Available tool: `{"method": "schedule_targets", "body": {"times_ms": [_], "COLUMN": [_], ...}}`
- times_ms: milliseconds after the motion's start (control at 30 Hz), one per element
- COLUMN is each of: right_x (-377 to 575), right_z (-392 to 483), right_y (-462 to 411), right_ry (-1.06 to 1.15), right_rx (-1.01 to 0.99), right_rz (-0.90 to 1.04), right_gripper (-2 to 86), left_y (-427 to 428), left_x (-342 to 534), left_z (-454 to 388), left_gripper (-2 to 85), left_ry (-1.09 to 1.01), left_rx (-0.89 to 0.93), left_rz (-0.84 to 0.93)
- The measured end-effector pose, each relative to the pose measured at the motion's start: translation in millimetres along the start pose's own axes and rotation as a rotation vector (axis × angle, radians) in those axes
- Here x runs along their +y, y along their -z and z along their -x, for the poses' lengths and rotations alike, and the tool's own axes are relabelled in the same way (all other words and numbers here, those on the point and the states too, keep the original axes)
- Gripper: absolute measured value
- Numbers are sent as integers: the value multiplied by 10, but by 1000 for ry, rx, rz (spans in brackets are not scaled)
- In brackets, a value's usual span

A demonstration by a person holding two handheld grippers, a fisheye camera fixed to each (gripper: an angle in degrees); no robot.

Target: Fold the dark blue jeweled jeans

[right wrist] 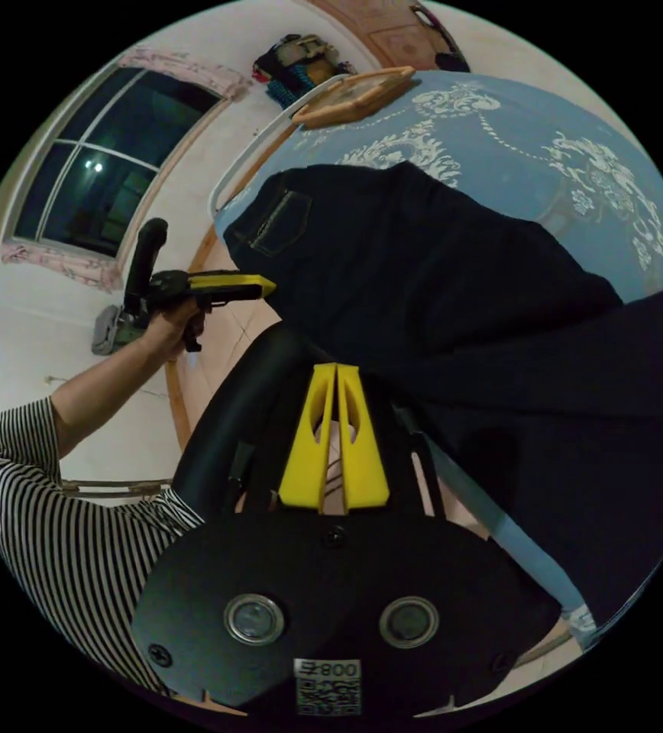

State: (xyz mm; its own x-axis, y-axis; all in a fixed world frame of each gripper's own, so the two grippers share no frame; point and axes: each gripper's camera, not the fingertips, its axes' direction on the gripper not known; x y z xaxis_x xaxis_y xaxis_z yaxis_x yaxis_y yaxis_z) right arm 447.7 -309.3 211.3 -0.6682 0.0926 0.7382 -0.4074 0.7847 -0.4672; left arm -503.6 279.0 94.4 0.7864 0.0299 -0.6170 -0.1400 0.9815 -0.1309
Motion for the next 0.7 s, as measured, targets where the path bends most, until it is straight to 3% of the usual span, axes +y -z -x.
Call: {"method": "schedule_targets", "body": {"times_ms": [167, 333, 700], "right_x": [-5, -253, -1215], "right_z": [-127, -163, 290], "right_y": [786, 1561, 2607], "right_ry": [-179, -315, -413], "right_rx": [-3, 85, 360], "right_rz": [-157, -236, -171], "right_gripper": [5, 28, 82], "left_y": [-21, -266, -941], "left_x": [-304, -759, -1818], "left_z": [-170, -518, -1293], "left_gripper": [16, 49, 70], "left_ry": [-56, -169, -347], "left_rx": [204, 357, 346], "left_rz": [-138, -107, 35]}}
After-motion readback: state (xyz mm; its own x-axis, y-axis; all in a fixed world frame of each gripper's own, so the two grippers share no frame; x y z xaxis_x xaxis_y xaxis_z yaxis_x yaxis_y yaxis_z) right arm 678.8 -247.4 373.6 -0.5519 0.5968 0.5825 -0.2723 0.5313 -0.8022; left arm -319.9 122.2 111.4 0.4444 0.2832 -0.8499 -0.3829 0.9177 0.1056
